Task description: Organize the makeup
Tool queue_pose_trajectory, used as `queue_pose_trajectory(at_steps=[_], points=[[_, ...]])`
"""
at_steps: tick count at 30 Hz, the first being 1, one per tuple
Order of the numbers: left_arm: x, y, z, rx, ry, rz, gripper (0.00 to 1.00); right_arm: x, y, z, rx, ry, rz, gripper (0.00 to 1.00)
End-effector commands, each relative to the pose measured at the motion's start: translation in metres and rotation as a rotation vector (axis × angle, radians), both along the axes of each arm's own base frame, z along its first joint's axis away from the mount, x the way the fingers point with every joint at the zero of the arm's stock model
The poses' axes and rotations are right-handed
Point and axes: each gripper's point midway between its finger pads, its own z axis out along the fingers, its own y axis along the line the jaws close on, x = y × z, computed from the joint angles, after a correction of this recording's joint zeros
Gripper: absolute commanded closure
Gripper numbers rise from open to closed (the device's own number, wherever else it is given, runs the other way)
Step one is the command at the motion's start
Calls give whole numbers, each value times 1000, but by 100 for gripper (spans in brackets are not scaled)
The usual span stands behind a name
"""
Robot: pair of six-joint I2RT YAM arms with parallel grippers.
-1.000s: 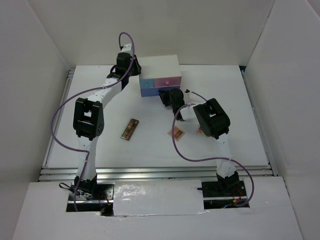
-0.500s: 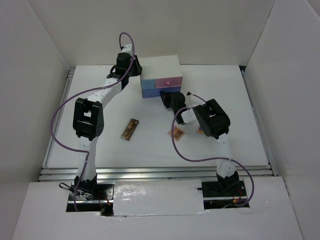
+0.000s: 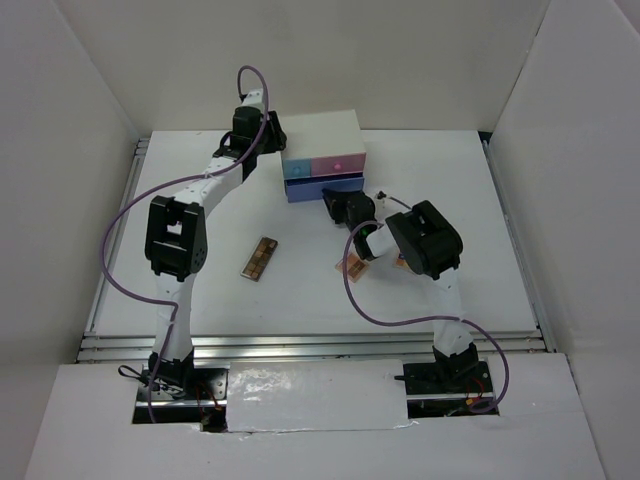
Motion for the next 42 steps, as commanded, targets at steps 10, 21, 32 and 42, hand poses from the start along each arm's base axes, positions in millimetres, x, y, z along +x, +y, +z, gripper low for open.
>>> queue_pose_trajectory(at_steps=[10, 21, 32, 42], points=[[-27, 2, -21, 27, 104, -25, 39, -40, 8, 30, 33, -71, 20, 100], [-35, -6, -3, 20, 86, -37, 12, -68, 10, 26, 46, -68, 38, 100], [-49, -4, 18, -6, 77, -35, 2, -88, 7, 35, 52, -96, 60, 100], [-67, 4, 51, -29, 85, -1, 1, -99, 10, 38, 60, -111, 94, 57]])
